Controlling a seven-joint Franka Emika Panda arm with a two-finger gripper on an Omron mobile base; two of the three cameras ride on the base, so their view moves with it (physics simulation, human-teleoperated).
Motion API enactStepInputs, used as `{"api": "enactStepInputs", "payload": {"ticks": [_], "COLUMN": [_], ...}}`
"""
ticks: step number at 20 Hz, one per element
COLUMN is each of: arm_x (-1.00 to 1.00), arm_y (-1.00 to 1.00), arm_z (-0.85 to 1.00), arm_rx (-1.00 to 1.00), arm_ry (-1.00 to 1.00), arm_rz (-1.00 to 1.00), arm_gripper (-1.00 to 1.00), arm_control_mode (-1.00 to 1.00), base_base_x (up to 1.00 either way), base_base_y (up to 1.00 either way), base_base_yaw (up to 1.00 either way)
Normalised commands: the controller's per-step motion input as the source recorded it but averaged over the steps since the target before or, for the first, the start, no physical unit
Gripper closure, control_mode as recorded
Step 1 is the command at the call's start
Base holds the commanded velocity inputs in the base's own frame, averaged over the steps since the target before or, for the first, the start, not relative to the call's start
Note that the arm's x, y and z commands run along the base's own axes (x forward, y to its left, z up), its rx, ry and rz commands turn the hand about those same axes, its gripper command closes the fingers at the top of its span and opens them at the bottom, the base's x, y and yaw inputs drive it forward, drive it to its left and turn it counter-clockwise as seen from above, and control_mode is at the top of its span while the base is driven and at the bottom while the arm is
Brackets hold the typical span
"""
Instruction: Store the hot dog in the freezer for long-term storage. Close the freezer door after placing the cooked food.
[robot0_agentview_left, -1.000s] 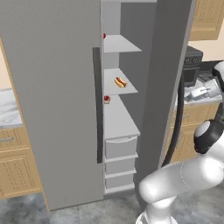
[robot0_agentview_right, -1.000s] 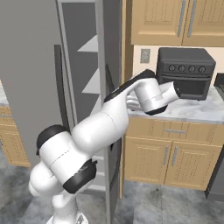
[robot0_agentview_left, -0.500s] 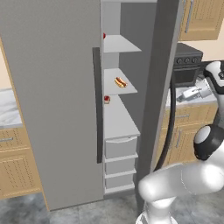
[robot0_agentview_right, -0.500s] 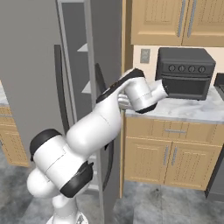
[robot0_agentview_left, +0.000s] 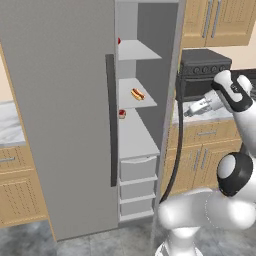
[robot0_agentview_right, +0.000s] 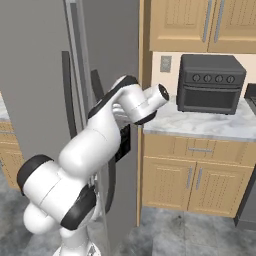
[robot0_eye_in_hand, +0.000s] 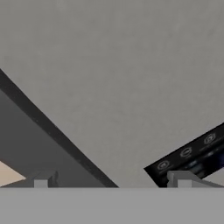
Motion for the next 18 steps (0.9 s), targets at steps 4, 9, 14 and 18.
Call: {"api": "enactStepInputs", "payload": {"ticks": [4,9,14,18], "arm_x": [0.24,0.30,0.36,0.33], "arm_y": [0.61,0.55,0.44,0.39], "arm_z": [0.00,0.00,0.00,0.00], "arm_rx": [-0.06,-0.07,-0.09,-0.09], "arm_ry": [0.00,0.00,0.00,0.00], "arm_rz": [-0.05,-0.09,-0.14,-0.15], "arm_gripper": [-1.00,-1.00,-1.00,-1.00], "arm_control_mode": [-1.00,-1.00,-1.00,-1.00], "base_base_x": [0.00,0.00,0.00,0.00], "base_base_y": [0.00,0.00,0.00,0.00], "base_base_yaw": [0.00,0.00,0.00,0.00]}}
